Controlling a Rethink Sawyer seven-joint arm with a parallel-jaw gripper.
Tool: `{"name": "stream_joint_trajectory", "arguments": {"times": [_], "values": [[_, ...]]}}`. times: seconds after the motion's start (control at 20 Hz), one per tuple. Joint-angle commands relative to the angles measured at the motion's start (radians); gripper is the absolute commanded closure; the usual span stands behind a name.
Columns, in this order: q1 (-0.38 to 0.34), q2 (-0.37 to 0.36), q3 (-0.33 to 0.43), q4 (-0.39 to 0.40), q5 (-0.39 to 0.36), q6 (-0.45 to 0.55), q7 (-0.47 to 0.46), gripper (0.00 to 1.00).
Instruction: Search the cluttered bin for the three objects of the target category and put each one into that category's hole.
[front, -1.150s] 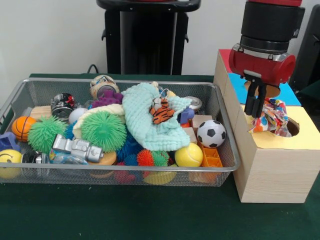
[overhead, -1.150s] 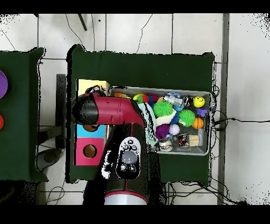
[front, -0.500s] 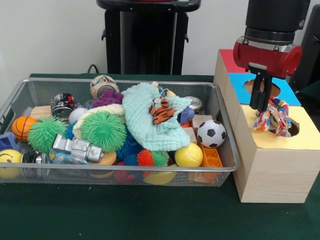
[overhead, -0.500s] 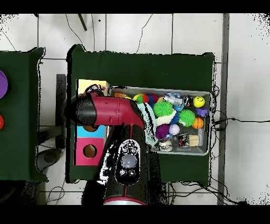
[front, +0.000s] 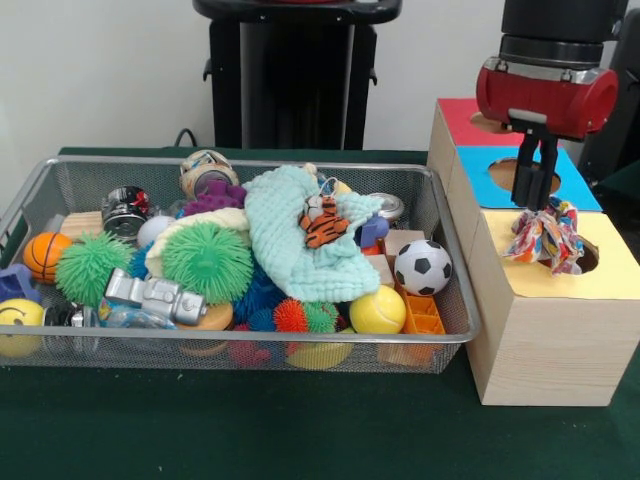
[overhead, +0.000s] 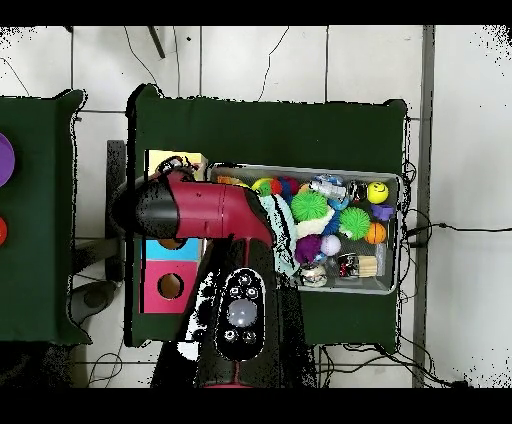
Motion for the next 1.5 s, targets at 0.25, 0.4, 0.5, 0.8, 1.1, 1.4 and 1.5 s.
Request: {"name": "stream_joint_trajectory", "arguments": {"times": [0.25,0.4,0.5,0.8,1.1,1.4,1.5], "values": [[0.004,0.047,0.067,0.082,0.046,0.069,0.11,1.0],[0.017,0.057,0.064,0.085,0.048,0.062,0.118,1.0],[0.019,0.069,0.071,0.088,0.056,0.056,0.123,1.0],[0.044,0.096,0.062,0.08,0.075,0.021,0.146,1.0],[0.063,0.112,0.04,0.06,0.083,0.022,0.15,1.0],[0.055,0.135,0.016,0.015,0.073,0.022,0.124,1.0],[0.051,0.149,0.013,0.001,0.073,0.012,0.121,1.0]]}}
